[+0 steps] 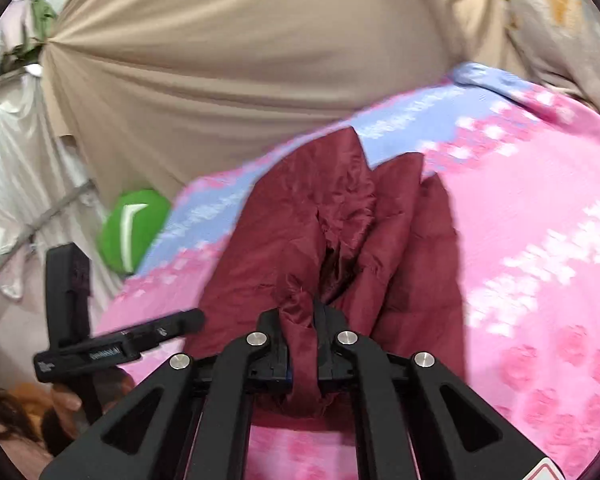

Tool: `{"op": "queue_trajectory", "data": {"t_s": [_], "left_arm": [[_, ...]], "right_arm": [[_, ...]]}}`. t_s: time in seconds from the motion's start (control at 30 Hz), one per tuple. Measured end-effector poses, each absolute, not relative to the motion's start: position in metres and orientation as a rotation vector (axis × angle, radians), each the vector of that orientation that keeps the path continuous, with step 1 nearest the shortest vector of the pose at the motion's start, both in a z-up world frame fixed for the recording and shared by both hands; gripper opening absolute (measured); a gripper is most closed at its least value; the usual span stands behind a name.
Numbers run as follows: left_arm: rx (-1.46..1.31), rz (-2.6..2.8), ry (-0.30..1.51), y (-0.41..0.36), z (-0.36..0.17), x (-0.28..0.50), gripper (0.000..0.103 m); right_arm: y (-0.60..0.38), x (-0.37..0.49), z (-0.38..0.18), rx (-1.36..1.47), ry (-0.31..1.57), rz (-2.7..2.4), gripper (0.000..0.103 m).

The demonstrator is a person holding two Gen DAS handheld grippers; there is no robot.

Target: Fold large clothes

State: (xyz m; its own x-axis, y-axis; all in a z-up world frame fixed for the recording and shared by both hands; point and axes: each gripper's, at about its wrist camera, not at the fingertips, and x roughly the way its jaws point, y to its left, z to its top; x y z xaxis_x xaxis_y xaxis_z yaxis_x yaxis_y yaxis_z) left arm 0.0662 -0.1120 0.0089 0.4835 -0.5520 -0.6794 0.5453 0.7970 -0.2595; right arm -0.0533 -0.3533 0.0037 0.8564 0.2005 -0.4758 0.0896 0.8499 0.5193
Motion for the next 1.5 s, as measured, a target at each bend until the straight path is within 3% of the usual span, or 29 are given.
{"op": "queue_trajectory", "data": {"t_s": [0.17,0.3,0.4,0.57,0.7,0.8,0.87,0.93,1.03,1.3,1.5], "left_arm": [[0.033,-0.653,0.913,-0.135,-0.021,0.076,0.086],[0.051,-0.633,0.931,-0.139,-0.032,0.078,0.086],[0.06,-0.622,0.927,-0.14,-0.033,0.077,0.086],[0.075,-0.605,0.911,-0.144,-0.032,0.074,0.087],[0.081,-0.596,0.913,-0.145,-0.031,0.075,0.087],[0.08,-0.586,0.92,-0.146,-0.03,0.075,0.087],[0.079,-0.58,0.922,-0.146,-0.029,0.076,0.087],[0.076,-0.579,0.927,-0.146,-0.028,0.078,0.087],[0.084,-0.589,0.926,-0.149,-0.028,0.08,0.09],[0.107,-0.604,0.9,-0.163,-0.03,0.081,0.096],[0.117,-0.59,0.905,-0.167,-0.034,0.082,0.097]], "right_arm": [[-0.381,-0.038,-0.066,0.705,0.736,0.024,0.005],[-0.39,-0.038,-0.07,0.73,0.762,0.027,0.007],[-0.395,-0.05,-0.038,0.672,0.69,-0.026,0.017],[-0.404,-0.037,0.023,0.55,0.539,-0.058,0.045],[-0.4,0.029,0.034,0.491,0.557,-0.07,0.052],[-0.4,0.074,0.018,0.498,0.62,-0.108,0.051],[-0.398,0.09,0.012,0.502,0.625,-0.109,0.011],[-0.4,0.091,0.011,0.534,0.605,-0.09,0.007],[-0.402,0.085,0.009,0.516,0.57,-0.126,0.005],[-0.41,0.115,-0.046,0.486,0.732,-0.199,0.007],[-0.411,0.124,-0.055,0.474,0.782,-0.182,0.008]]}}
